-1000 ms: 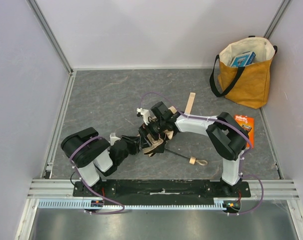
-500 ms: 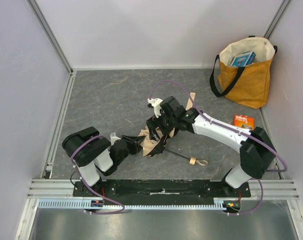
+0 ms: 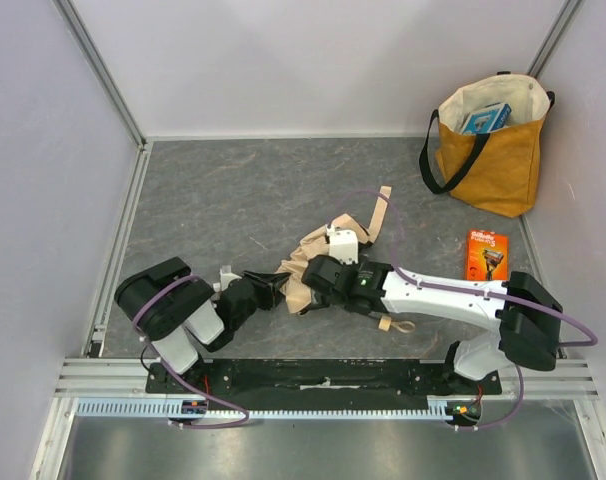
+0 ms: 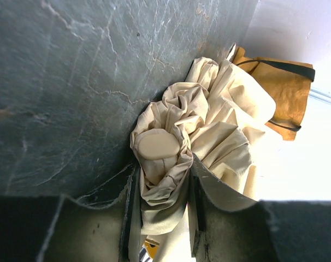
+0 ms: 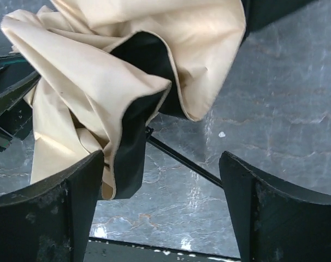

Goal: Put away the umbrella

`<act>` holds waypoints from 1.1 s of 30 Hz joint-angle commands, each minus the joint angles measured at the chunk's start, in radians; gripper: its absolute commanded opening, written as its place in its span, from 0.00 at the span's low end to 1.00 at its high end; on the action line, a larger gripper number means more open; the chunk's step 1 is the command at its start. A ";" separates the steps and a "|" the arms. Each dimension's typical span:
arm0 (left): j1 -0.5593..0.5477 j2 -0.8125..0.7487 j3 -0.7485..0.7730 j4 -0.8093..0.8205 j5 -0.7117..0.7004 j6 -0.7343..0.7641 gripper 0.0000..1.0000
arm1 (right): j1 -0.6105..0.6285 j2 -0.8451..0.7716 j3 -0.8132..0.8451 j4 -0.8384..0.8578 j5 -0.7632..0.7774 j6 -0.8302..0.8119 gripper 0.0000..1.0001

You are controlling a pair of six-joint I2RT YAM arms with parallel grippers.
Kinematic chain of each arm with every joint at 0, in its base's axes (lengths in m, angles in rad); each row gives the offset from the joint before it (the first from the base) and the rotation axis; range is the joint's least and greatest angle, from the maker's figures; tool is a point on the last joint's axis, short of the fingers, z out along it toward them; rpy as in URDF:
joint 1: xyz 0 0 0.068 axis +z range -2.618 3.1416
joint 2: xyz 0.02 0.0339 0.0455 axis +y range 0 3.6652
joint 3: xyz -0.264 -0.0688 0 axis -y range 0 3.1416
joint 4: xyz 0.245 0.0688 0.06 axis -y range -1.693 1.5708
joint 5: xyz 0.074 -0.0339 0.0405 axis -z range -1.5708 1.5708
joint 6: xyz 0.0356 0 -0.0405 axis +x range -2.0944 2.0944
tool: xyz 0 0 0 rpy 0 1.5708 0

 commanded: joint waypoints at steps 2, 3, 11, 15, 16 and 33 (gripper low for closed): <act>0.001 -0.026 -0.112 -0.189 -0.009 0.031 0.02 | 0.017 -0.064 -0.113 0.080 -0.008 0.268 0.87; 0.001 -0.029 -0.110 -0.196 -0.006 0.032 0.02 | 0.018 -0.064 -0.130 0.085 -0.028 0.293 0.84; 0.001 -0.017 -0.099 -0.202 0.002 0.034 0.02 | 0.078 -0.147 -0.272 0.183 -0.097 0.284 0.57; 0.001 0.005 -0.110 -0.159 0.005 0.020 0.02 | 0.077 -0.182 -0.377 0.215 -0.069 0.224 0.50; 0.001 0.007 -0.110 -0.159 0.010 0.021 0.02 | 0.077 -0.196 -0.391 0.233 -0.071 0.181 0.50; 0.001 0.019 -0.113 -0.131 0.019 0.021 0.02 | 0.049 -0.285 -0.483 0.748 -0.224 0.156 0.54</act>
